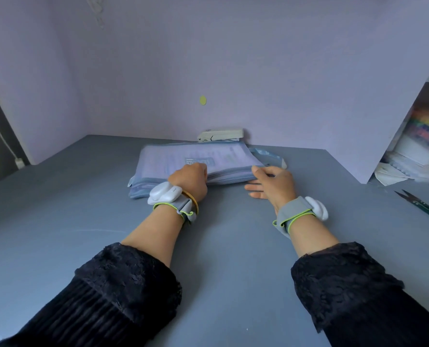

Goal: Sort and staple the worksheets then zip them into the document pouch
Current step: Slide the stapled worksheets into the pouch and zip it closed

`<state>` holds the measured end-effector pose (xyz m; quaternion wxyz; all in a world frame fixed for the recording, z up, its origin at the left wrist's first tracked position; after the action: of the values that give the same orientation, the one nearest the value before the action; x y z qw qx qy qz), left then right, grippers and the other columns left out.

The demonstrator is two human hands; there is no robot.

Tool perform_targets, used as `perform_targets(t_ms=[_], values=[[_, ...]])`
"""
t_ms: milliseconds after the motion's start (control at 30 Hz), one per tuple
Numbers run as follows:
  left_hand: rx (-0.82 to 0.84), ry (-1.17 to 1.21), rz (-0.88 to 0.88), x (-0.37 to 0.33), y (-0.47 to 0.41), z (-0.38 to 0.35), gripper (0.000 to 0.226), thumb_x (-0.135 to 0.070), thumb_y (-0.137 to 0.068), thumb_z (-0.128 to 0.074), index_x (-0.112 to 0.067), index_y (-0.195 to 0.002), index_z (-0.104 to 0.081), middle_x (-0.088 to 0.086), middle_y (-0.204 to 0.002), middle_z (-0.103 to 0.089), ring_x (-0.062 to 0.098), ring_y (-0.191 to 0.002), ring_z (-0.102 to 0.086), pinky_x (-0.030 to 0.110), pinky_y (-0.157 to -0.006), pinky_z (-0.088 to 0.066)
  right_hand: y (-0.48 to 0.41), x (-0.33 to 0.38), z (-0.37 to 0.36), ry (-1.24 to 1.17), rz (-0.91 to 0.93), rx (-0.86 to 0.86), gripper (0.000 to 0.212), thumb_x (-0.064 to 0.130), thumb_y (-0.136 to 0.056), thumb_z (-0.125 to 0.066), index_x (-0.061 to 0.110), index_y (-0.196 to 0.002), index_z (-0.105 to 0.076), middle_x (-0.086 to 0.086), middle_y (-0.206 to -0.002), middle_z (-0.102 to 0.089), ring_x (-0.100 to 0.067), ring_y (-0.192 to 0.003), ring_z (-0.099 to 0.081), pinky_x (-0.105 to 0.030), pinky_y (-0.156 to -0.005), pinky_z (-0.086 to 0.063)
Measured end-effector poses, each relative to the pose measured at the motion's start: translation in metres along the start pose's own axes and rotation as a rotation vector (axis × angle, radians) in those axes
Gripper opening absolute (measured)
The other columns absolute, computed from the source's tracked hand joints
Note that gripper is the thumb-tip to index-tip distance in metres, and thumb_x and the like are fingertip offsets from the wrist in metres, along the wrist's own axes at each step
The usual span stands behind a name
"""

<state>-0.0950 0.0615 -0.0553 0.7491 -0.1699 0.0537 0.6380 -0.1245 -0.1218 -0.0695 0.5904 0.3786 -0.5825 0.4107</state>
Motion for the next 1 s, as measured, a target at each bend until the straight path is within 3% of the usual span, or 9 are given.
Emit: perform_targets(t_ms=[167, 367, 467, 567, 633, 700, 767, 867, 1000], values=[[0.018, -0.091, 0.042, 0.035, 0.015, 0.017, 0.025, -0.006, -0.082, -0.048, -0.020, -0.097, -0.062, 0.011, -0.109, -0.065, 0.035, -0.097, -0.063, 0.034, -0.078, -0.047, 0.009, 0.003, -0.006, -0.025, -0.003, -0.048, 0.012, 0.012, -0.089, -0.065, 0.008, -0.098, -0.058, -0.010, -0.085, -0.062, -0.009, -0.045, -0.067, -0.021, -0.040, -0.052], [-0.027, -0.128, 0.103, 0.082, 0.028, 0.049, 0.022, -0.009, -0.082, -0.054, -0.018, -0.101, -0.061, 0.008, -0.112, -0.064, 0.033, -0.104, -0.061, 0.037, -0.089, -0.046, 0.034, 0.015, -0.048, -0.140, -0.176, 0.134, 0.019, -0.004, -0.087, -0.062, 0.007, -0.101, -0.053, -0.011, -0.081, -0.058, -0.011, -0.043, -0.065, -0.020, -0.041, -0.052], [0.009, 0.221, -0.029, 0.079, 0.032, 0.060, 0.018, -0.016, -0.074, -0.074, -0.022, -0.084, -0.060, 0.000, -0.083, -0.063, 0.021, -0.079, -0.059, 0.024, -0.066, -0.044, 0.035, 0.020, -0.075, -0.346, -0.323, 0.141, 0.020, -0.010, -0.089, -0.054, 0.009, -0.090, -0.049, -0.013, -0.072, -0.055, -0.012, -0.036, -0.062, -0.021, -0.041, -0.054], [0.118, 0.437, 0.001, 0.077, 0.042, 0.068, 0.021, -0.034, -0.082, -0.071, -0.017, -0.070, -0.065, -0.006, -0.058, -0.059, 0.011, -0.051, -0.051, 0.017, -0.047, -0.039, 0.037, 0.029, -0.103, -0.511, -0.394, 0.144, 0.024, -0.011, -0.091, -0.051, 0.010, -0.081, -0.047, -0.014, -0.069, -0.053, -0.014, -0.034, -0.061, -0.022, -0.040, -0.054], [0.313, 0.445, 0.084, 0.080, 0.046, 0.063, 0.035, -0.042, -0.090, -0.060, -0.012, -0.074, -0.069, -0.003, -0.053, -0.061, 0.010, -0.040, -0.047, 0.016, -0.040, -0.038, 0.037, 0.037, -0.117, -0.558, -0.396, 0.151, 0.025, -0.011, -0.090, -0.052, 0.010, -0.079, -0.047, -0.013, -0.069, -0.053, -0.013, -0.034, -0.060, -0.022, -0.039, -0.054], [0.383, 0.596, 0.216, 0.085, 0.048, 0.057, 0.042, -0.044, -0.095, -0.052, -0.004, -0.092, -0.066, 0.000, -0.052, -0.065, 0.009, -0.033, -0.048, 0.015, -0.037, -0.038, 0.036, 0.043, -0.126, -0.544, -0.400, 0.154, 0.025, -0.009, -0.090, -0.054, 0.012, -0.078, -0.048, -0.011, -0.069, -0.053, -0.012, -0.035, -0.060, -0.020, -0.039, -0.053], [0.299, 0.960, 0.422, 0.093, 0.045, 0.052, 0.042, -0.045, -0.096, -0.049, -0.004, -0.101, -0.055, 0.008, -0.056, -0.067, 0.010, -0.031, -0.051, 0.015, -0.035, -0.037, 0.033, 0.043, -0.131, -0.480, -0.413, 0.168, 0.022, -0.007, -0.089, -0.057, 0.013, -0.081, -0.051, -0.009, -0.069, -0.054, -0.010, -0.038, -0.058, -0.017, -0.037, -0.050], [0.134, 1.469, 0.633, 0.108, 0.038, 0.051, 0.028, -0.042, -0.100, -0.044, -0.015, -0.091, -0.047, 0.017, -0.069, -0.066, 0.016, -0.031, -0.057, 0.012, -0.033, -0.035, 0.029, 0.040, -0.135, -0.343, -0.425, 0.204, 0.021, -0.006, -0.089, -0.057, 0.015, -0.085, -0.055, -0.005, -0.070, -0.054, -0.004, -0.032, -0.052, -0.011, -0.034, -0.040], [-0.015, 1.538, 0.697, 0.124, 0.022, 0.048, 0.013, -0.021, -0.104, -0.038, -0.013, -0.098, -0.046, 0.013, -0.075, -0.060, 0.014, -0.030, -0.058, 0.010, -0.031, -0.032, 0.026, 0.035, -0.141, -0.157, -0.379, 0.259, 0.019, -0.004, -0.090, -0.058, 0.015, -0.089, -0.059, -0.004, -0.072, -0.056, -0.005, -0.041, -0.054, -0.010, -0.033, -0.035]])
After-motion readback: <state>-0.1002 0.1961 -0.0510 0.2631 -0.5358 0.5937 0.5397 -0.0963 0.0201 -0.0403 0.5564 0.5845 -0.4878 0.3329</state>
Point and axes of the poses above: each hand's wrist, its own y-axis away from the middle knuckle, its own z-axis out of the back of the hand, x = y × z, the point moved 1 cm from there along -y, towards the middle knuckle
